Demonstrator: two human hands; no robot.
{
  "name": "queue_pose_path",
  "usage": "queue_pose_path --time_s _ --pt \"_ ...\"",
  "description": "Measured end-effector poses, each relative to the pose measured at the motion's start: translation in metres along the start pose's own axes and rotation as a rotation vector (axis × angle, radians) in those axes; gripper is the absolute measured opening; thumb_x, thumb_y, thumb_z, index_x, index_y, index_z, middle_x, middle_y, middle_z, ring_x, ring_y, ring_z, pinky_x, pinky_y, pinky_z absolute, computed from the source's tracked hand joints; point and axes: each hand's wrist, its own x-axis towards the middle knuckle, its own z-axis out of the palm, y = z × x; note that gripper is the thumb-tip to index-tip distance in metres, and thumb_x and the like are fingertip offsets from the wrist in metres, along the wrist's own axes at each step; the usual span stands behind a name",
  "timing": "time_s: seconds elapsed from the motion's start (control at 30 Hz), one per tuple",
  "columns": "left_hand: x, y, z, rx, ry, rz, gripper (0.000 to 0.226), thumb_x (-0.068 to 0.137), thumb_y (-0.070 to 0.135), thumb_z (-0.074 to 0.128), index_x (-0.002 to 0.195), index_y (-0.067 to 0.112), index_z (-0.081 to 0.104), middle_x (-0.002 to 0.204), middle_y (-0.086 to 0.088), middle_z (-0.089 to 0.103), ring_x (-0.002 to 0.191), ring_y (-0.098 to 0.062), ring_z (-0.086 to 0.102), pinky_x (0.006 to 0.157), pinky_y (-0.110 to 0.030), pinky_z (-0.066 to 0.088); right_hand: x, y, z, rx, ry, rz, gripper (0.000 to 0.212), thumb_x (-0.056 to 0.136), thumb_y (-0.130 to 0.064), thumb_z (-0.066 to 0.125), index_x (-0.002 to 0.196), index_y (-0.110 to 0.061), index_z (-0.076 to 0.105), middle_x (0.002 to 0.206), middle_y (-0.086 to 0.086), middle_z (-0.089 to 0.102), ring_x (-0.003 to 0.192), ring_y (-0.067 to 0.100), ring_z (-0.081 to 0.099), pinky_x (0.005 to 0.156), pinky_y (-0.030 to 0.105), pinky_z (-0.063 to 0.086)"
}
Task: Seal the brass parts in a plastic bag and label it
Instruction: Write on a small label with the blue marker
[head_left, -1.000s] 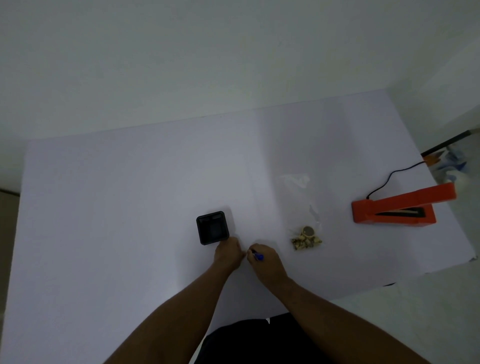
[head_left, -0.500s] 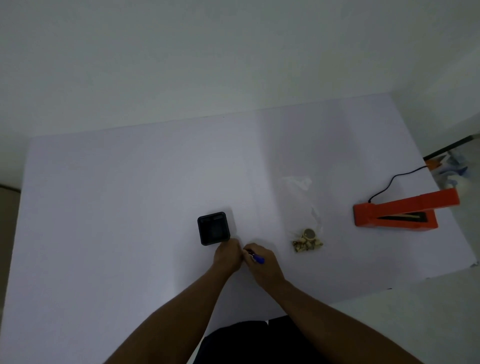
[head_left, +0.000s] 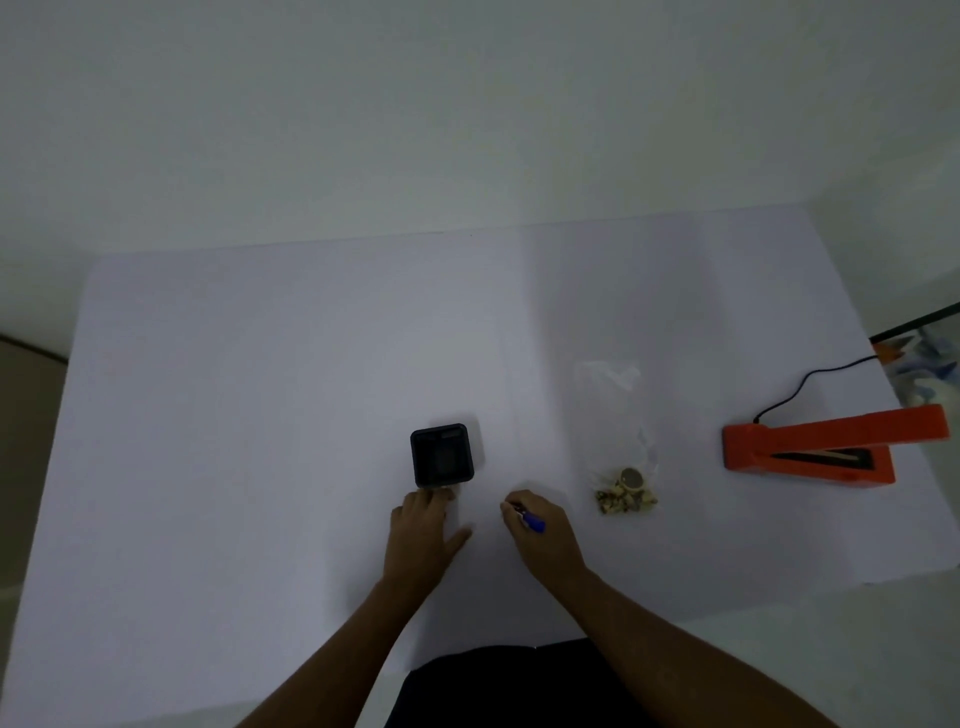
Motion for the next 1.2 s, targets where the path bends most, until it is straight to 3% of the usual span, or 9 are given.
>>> queue_pose_path --time_s 0.1,0.23,0.43,0.57,0.7,0.77,0.9,1.03,1.2 --pt "-0.001 -0.006 -0.003 0.021 -0.069 -0.042 0.06 0.08 0.05 0.069 0.128 0.02 0.052 0.121 -0.001 0.059 0.11 -0.02 0.054 0.09 -0.033 0.043 -0.002 -0.003 -0.005 0.016 0.01 -0.006 0.021 0.096 -0.023 0.053 0.078 -0.014 0.06 0.072 0.003 0.061 0.068 0.018 0.06 0.067 0.04 0.052" --pt "0.0 -0.006 -0.005 0.008 -0.11 -0.065 0.049 0.088 0.035 0.065 0.131 0.017 0.052 0.12 -0.006 0.058 0.108 -0.023 0.055 0.089 -0.033 0.046 -0.006 -0.012 -0.012 0.029 0.024 -0.03 0.017 0.096 -0.018 0.055 0.08 -0.015 0.061 0.073 0.001 0.062 0.069 0.016 0.06 0.068 0.037 0.052" --pt "0.0 -0.007 -0.002 -0.088 -0.085 -0.135 0.017 0.094 0.02 0.059 0.1 0.007 0.067 0.097 -0.01 0.066 0.085 -0.021 0.063 0.071 -0.022 0.046 -0.011 -0.026 -0.015 0.056 0.007 -0.047 0.012 0.095 -0.017 0.058 0.086 -0.016 0.065 0.077 -0.001 0.065 0.072 0.012 0.062 0.069 0.033 0.054" --pt "-0.006 0.01 -0.017 -0.421 -0.062 -0.282 0.012 0.094 0.016 0.059 0.089 0.011 0.069 0.085 -0.003 0.07 0.074 -0.015 0.062 0.064 -0.012 0.043 -0.018 -0.055 -0.019 0.192 0.032 0.037 0.011 0.095 -0.021 0.061 0.095 -0.019 0.072 0.086 -0.003 0.072 0.081 0.01 0.067 0.076 0.023 0.054" --pt "-0.014 0.04 -0.061 -1.091 -0.13 -0.521 0.019 0.097 0.014 0.052 0.097 0.008 0.071 0.092 -0.015 0.072 0.082 -0.023 0.067 0.066 -0.028 0.054 -0.02 -0.095 -0.031 0.419 0.086 0.211 0.029 0.093 -0.037 0.049 0.09 -0.025 0.076 0.081 0.005 0.076 0.075 0.018 0.071 0.065 0.029 0.053" --pt "-0.017 0.051 -0.083 -1.242 -0.165 -0.531 0.021 0.098 0.016 0.051 0.104 0.009 0.071 0.097 -0.015 0.072 0.088 -0.024 0.067 0.069 -0.031 0.054 -0.02 -0.115 -0.04 0.486 0.098 0.23 0.039 0.098 -0.039 0.045 0.087 -0.02 0.077 0.076 0.011 0.075 0.063 0.022 0.066 0.054 0.027 0.048" --pt "-0.02 0.07 -0.115 -1.38 -0.172 -0.499 0.024 0.098 0.018 0.051 0.108 0.009 0.071 0.096 -0.013 0.073 0.087 -0.021 0.066 0.071 -0.031 0.054 -0.022 -0.152 -0.058 0.544 0.137 0.146 0.045 0.102 -0.033 0.04 0.084 -0.015 0.077 0.069 0.014 0.072 0.055 0.018 0.057 0.047 0.023 0.043" --pt "-0.021 0.079 -0.136 -1.441 -0.179 -0.489 0.023 0.098 0.015 0.052 0.108 0.007 0.071 0.094 -0.012 0.073 0.084 -0.02 0.066 0.072 -0.031 0.052 -0.021 -0.173 -0.063 0.569 0.136 0.14 0.045 0.103 -0.026 0.04 0.081 -0.011 0.077 0.067 0.015 0.07 0.055 0.022 0.055 0.048 0.027 0.042" --pt "-0.024 0.085 -0.145 -1.428 -0.192 -0.44 0.024 0.098 0.017 0.052 0.109 0.006 0.07 0.092 -0.012 0.072 0.08 -0.018 0.064 0.069 -0.029 0.051 -0.021 -0.181 -0.06 0.534 0.129 0.159 0.044 0.102 -0.027 0.042 0.077 -0.022 0.078 0.067 0.012 0.071 0.056 0.019 0.056 0.05 0.028 0.043"
